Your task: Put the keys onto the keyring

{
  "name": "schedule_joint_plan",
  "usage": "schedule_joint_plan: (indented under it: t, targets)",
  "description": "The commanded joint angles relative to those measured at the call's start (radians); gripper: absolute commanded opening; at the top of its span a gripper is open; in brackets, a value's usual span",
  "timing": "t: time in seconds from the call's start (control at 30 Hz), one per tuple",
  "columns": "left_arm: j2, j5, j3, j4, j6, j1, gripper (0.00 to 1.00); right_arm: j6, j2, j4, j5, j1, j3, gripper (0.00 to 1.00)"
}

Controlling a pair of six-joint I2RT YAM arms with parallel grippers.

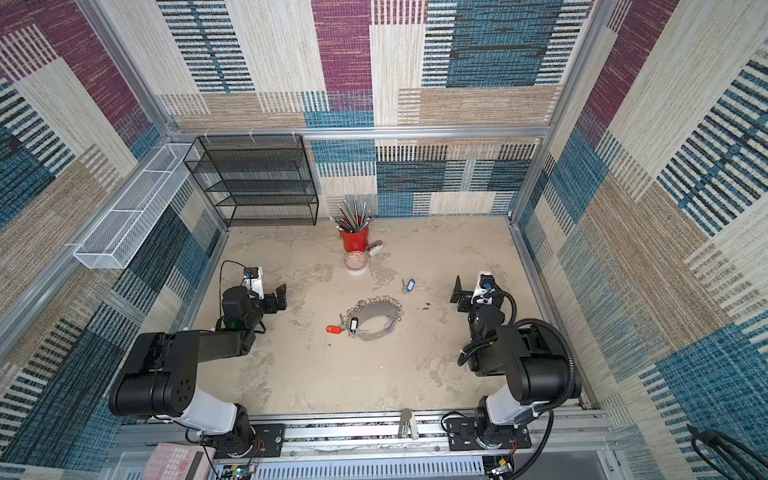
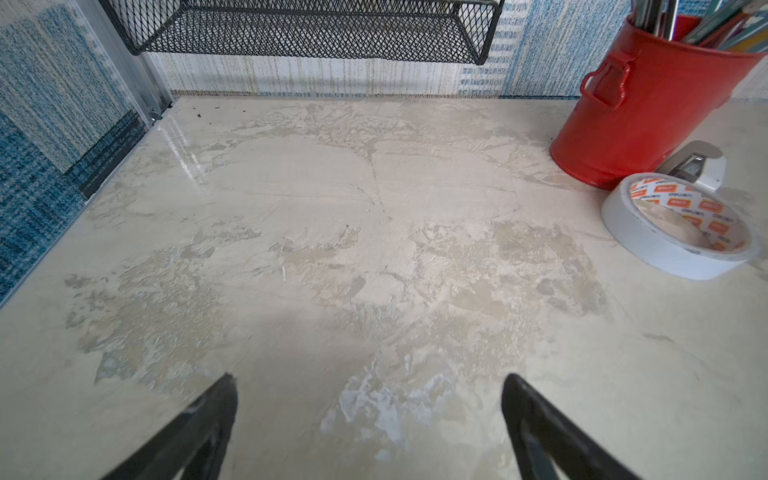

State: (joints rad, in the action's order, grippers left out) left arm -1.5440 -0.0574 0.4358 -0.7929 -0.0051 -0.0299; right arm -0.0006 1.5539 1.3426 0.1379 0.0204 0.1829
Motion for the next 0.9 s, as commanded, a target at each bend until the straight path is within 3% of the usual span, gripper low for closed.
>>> schedule_joint_plan:
  t: [0.0,0.67,0.87]
  targets:
    - [0.001,0.003,0.001,-0.017,0.033,0.001,0.99,-0.002,-0.002,0.040,0.000,0.000,0.000,1.00]
    - [-0.001,0.000,0.006,-0.007,0.025,-0.006,1.00,-0.001,-0.002,0.038,0.002,0.000,-0.001,1.00]
    - [0.002,0.062,-0.004,-0.022,0.001,-0.007,0.99,0.002,-0.002,0.043,0.015,0.000,-0.002,1.00]
